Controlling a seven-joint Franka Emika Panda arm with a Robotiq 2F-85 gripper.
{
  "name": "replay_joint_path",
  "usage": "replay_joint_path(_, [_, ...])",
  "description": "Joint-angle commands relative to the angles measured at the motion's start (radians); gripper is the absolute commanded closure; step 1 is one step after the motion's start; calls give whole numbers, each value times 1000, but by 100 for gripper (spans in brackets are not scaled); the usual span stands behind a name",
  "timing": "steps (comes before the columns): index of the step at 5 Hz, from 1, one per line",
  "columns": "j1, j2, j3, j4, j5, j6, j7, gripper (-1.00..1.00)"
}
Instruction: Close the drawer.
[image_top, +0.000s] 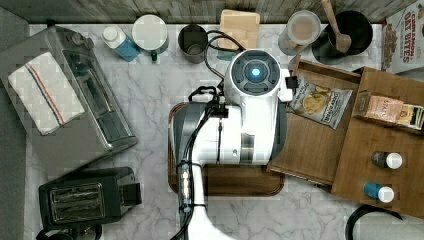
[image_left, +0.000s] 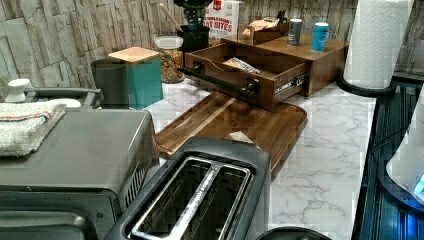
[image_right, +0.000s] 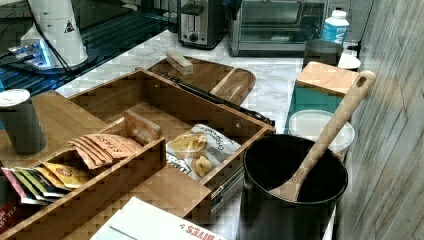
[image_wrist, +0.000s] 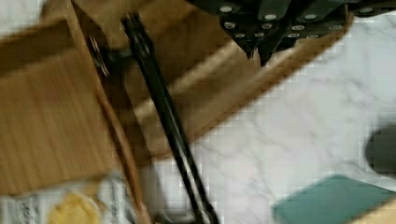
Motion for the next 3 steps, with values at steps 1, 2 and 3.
replay_joint_path(1, [35,133,17,74,-136,41,-224,100])
replay_joint_path(2, [57,212,15,166,-209,-20,-263,100])
replay_joint_path(3, [40,254,56,214,-274,-34,-248,100])
